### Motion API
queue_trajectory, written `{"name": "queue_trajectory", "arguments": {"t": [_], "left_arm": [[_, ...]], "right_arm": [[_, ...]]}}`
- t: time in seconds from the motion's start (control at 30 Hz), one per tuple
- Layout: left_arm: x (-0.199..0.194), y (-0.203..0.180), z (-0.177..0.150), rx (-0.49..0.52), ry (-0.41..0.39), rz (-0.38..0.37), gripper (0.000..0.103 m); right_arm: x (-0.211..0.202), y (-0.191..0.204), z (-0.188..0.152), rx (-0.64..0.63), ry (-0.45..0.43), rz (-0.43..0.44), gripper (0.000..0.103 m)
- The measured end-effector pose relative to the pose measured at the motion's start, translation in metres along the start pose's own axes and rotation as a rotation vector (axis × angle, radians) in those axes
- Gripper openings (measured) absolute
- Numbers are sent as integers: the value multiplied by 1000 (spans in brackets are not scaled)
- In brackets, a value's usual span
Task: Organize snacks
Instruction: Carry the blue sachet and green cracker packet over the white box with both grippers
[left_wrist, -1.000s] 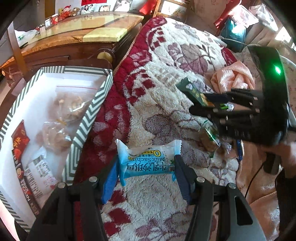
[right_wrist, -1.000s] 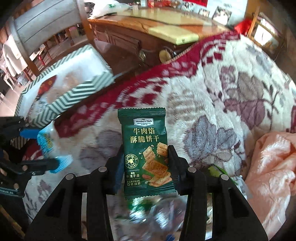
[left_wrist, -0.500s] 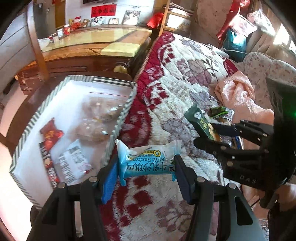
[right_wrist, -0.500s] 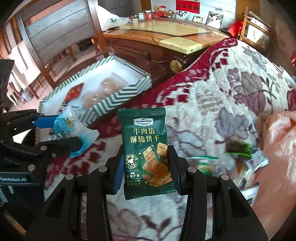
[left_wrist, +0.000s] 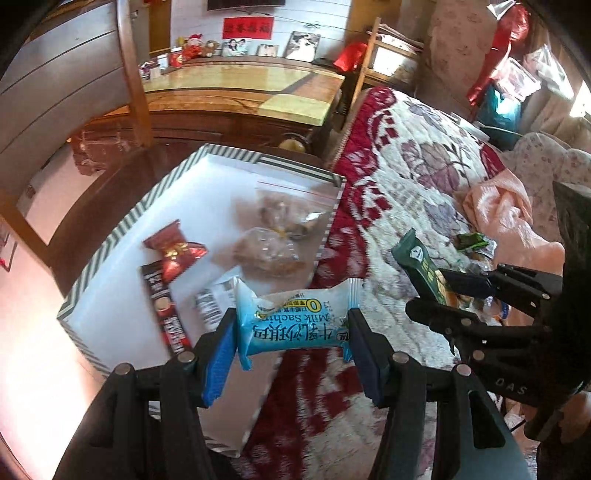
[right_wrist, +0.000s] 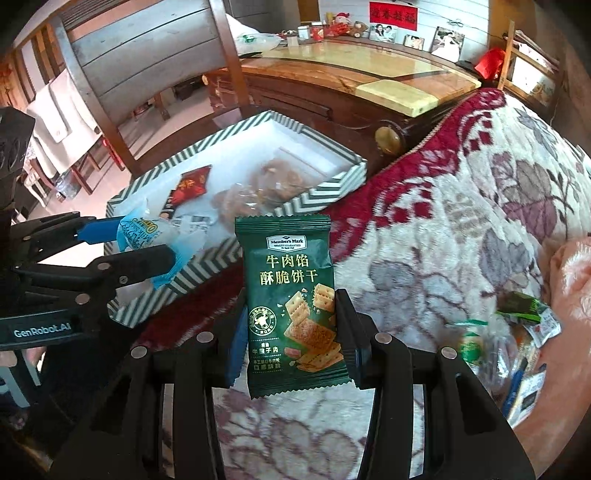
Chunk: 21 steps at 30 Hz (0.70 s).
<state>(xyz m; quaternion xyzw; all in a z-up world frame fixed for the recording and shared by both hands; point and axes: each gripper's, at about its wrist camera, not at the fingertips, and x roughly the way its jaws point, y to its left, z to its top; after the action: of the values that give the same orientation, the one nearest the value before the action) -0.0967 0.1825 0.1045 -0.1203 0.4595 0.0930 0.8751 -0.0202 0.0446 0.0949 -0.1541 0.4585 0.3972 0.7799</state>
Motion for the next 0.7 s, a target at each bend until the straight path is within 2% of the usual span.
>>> {"name": "queue_trajectory", "arguments": {"t": [0.7], "left_arm": [[-2,55,-6,-110,-11,47,60]], "right_arm": [[28,48,28,-50,33,36,43]]}}
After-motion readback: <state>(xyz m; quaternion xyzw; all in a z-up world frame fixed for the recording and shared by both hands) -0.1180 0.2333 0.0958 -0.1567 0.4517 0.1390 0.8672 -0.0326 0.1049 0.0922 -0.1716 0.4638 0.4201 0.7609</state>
